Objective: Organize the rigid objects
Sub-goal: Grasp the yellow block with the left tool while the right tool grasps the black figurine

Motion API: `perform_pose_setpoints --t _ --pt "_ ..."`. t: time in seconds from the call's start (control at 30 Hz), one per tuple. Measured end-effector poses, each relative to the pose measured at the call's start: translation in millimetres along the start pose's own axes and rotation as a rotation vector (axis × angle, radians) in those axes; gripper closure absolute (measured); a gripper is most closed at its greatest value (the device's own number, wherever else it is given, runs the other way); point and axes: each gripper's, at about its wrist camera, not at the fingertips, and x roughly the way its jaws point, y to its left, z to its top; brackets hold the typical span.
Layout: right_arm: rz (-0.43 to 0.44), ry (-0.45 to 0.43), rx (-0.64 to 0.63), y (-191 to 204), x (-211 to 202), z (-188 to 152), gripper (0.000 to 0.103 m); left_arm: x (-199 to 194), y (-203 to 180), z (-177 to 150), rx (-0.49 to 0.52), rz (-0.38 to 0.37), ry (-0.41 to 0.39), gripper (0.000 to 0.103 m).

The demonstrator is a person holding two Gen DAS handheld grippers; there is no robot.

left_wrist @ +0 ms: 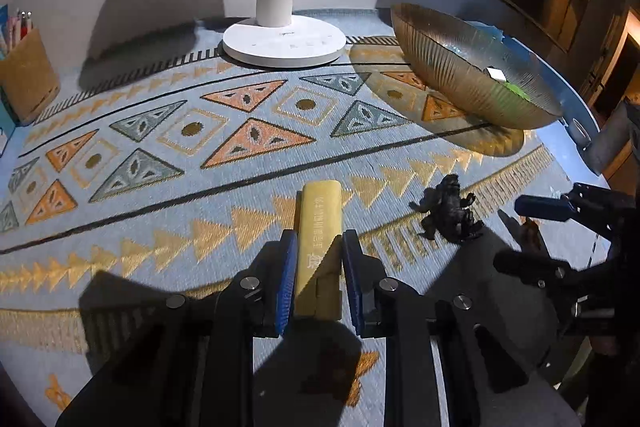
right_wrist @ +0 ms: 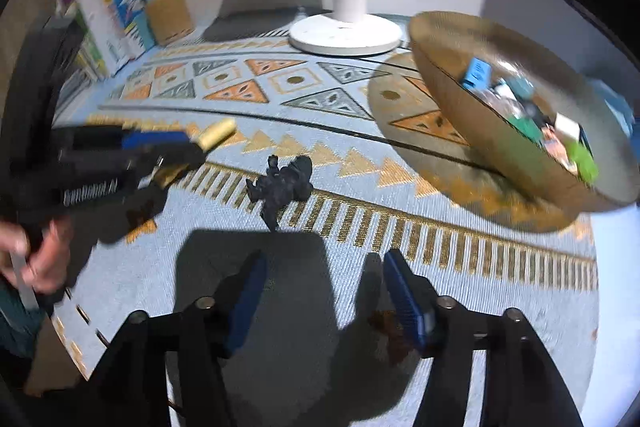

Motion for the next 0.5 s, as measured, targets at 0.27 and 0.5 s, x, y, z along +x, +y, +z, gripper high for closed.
perform_pose_setpoints --t 0.27,0.5 --pt "0.011 0.002 0.151 10 27 26 0.041 7 -4 -2 0.036 0.030 0.012 0.070" --pt "-0.088 -0.026 0.139 23 34 33 0.054 13 -18 -1 0.118 0.068 -0.014 0.077"
